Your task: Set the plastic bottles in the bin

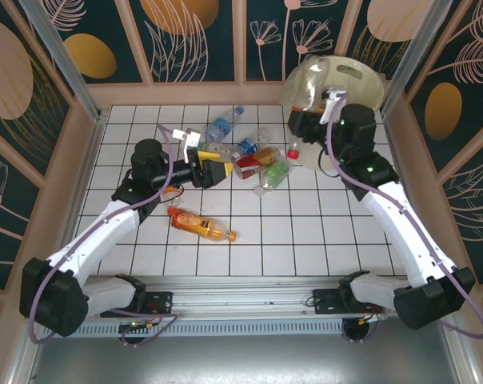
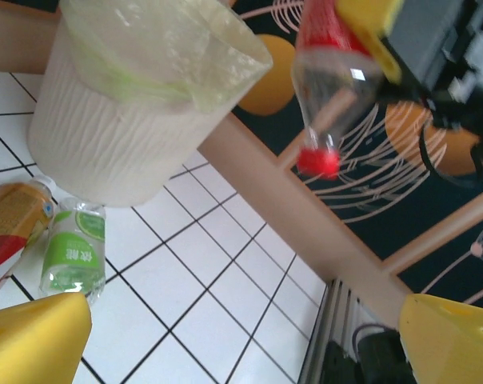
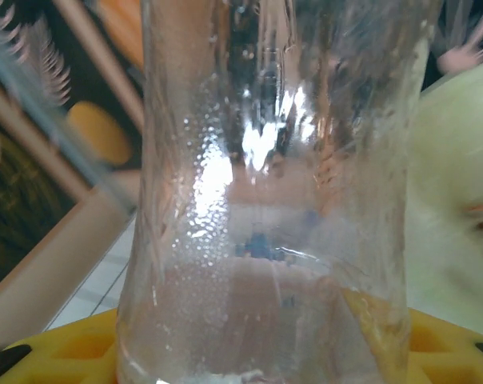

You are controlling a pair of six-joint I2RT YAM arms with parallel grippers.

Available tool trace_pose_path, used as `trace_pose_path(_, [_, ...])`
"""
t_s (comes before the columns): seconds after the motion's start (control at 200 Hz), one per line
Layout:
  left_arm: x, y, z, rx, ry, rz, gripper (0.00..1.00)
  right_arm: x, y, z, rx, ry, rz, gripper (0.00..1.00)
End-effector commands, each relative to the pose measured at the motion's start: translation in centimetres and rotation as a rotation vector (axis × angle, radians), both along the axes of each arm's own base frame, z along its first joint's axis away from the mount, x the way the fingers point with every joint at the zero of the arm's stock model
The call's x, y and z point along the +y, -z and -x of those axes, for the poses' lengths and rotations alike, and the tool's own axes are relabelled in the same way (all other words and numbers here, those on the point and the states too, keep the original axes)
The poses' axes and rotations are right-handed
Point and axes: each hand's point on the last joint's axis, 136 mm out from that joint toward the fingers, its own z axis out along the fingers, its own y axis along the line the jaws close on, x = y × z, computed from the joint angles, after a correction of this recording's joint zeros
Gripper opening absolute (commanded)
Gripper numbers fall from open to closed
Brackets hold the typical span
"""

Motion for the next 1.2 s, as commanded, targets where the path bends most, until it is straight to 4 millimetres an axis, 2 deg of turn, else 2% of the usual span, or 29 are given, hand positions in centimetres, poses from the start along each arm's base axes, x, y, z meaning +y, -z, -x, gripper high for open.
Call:
trace_pose_path(0.0, [0.5,-0.5,2.3,-0.039,0.051,-0.074,0.99,-4.3,-2.5,-3.4,-0.103,0.198,0.062,0.49])
trace_pose_path(0.15, [1.1,-0.7,3.6,-0.073,0.055,-0.072,0.99,-8.5,-3.3,-7.7,-0.144,0.363,0.079,0.49])
trace_pose_path(0.27, [1.2,0.2,3.9,-0.074,0.051,-0.07,0.99,-11.0,-3.5,-10.8,-0.148,0.452,0.087,0.49])
trace_pose_path(0.41, [1.1,1.1,4.3,-0.066,0.072,-0.061,0.99,-13.1,-2.6,-14.3,-0.126,0.519,0.124,0.48])
trace_pose_path(0.53, [1.2,1.4,4.3,-0.07,0.071,-0.068,0.99,-14.1,-1.8,-16.2,-0.096,0.546,0.132,0.47])
trace_pose_path(0.626, [1.2,1.7,4.2,-0.069,0.067,-0.073,0.99,-14.0,-1.7,-16.6,-0.088,0.508,0.091,0.47])
trace_pose_path(0.836, [1.1,2.1,4.0,-0.061,0.07,-0.074,0.99,-13.2,-3.8,-15.7,-0.123,0.345,-0.047,0.47])
trace_pose_path(1.031, [1.0,2.3,4.0,-0.059,0.074,-0.074,0.99,-15.4,-6.1,-15.0,-0.163,0.247,-0.229,0.47])
trace_pose_path(1.196, [1.0,2.3,4.0,-0.061,0.072,-0.075,0.99,-16.7,-5.8,-16.3,-0.149,0.301,-0.231,0.47])
